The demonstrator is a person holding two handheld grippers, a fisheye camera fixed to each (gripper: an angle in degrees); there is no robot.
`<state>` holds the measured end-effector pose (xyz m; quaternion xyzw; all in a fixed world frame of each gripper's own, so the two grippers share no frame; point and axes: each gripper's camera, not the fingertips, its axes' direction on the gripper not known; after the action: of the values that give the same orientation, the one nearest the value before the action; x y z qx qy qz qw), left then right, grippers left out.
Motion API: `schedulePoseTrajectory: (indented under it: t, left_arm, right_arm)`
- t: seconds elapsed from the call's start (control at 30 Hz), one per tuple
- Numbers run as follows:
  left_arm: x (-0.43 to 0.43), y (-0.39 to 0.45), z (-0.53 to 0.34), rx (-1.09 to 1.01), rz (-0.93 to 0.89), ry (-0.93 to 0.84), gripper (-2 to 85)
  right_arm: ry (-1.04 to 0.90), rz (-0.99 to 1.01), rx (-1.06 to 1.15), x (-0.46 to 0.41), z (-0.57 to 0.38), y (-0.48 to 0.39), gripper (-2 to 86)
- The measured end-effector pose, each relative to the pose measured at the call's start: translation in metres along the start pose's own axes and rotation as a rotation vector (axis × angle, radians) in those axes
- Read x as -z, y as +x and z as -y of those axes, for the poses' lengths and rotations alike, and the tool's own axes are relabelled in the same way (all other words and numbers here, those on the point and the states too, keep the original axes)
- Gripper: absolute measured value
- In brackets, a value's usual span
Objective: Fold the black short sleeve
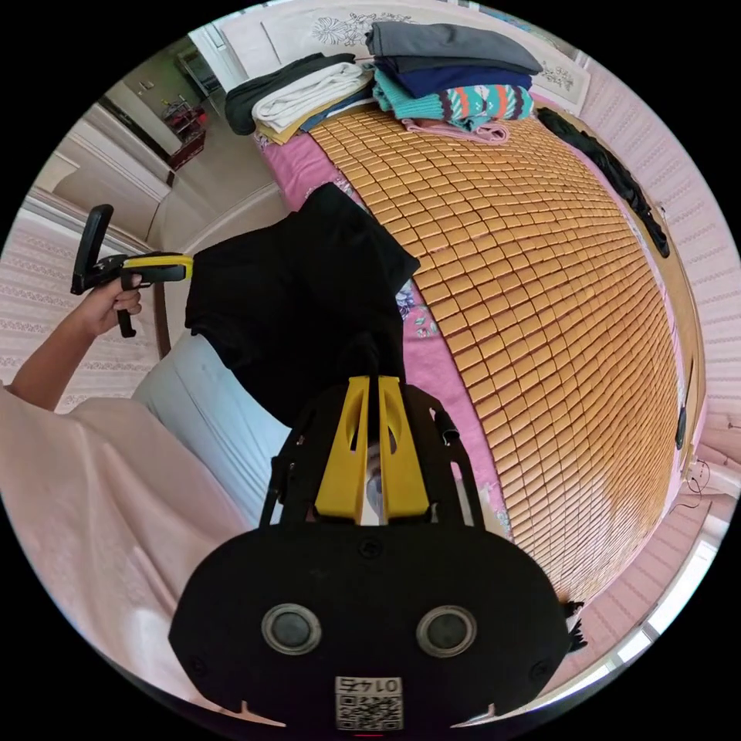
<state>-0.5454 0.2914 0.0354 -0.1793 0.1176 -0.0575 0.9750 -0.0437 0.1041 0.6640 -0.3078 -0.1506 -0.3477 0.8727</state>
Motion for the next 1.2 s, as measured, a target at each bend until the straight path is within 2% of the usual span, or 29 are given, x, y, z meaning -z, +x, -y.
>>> schedulePoseTrajectory:
  t: [0.17,0.43,0.7,1.0,1.2]
  left_arm:
    - [0.025,0.007,0.004,-0.022,-0.007,0.050,-0.9]
    - [0.018,0.006,-0.020,-0.020,0.009,0.020,-0.8]
    - [0.036,0.006,-0.038,0.017,-0.052,0.083,-1.0]
    - [0.080,0.033,-0.036,-0.074,-0.126,0.212,-1.0]
    - [0.123,0.059,-0.033,-0.163,-0.207,0.408,-1.0]
  right_arm:
    - [-0.005,-0.032,0.032,0.004,-0.005,-0.014,0.7]
    - [-0.001,-0.017,0.011,0.009,-0.027,-0.017,0.8]
    - [-0.011,-0.037,0.013,0.012,-0.047,-0.021,0.8]
    - [-0.017,-0.047,-0.002,0.011,-0.070,-0.012,0.7]
    - [0.005,-0.058,-0.029,0.017,-0.094,0.003,0.7]
